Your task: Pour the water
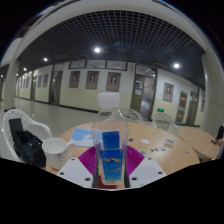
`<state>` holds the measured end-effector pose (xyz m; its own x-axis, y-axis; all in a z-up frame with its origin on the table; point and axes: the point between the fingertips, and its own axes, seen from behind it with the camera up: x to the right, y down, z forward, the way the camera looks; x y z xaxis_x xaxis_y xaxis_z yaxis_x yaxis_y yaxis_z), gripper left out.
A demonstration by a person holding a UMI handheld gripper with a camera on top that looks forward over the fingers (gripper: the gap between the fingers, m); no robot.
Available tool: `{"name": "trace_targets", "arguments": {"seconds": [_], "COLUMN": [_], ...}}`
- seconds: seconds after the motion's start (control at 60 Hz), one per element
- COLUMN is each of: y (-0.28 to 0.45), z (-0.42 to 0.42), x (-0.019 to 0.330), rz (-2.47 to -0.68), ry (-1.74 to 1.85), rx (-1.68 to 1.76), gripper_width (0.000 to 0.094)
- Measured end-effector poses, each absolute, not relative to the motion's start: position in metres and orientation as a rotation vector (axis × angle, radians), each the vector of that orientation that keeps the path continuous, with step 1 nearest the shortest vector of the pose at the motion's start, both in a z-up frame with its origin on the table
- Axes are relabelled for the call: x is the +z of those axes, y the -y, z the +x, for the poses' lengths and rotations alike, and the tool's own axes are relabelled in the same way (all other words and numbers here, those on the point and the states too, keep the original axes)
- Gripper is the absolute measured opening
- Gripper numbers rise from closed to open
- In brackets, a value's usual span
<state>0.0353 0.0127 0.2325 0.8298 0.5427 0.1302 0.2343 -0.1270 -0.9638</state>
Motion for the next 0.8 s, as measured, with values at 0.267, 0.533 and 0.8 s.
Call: {"name": "trace_targets", "arguments": {"seconds": [0.267,0.533,0.8], "y": [-0.006,-0.004,0.005], "z": [0.041,0.047,0.066], "x": [0.205,0.206,0.206], "rz": [-1.750,-1.758,-1.801], "ry": [0.538,0.532,0.566], "rx": [0.488,0.499,0.416], "gripper_width": [0.0348,0.0450,0.0844]}}
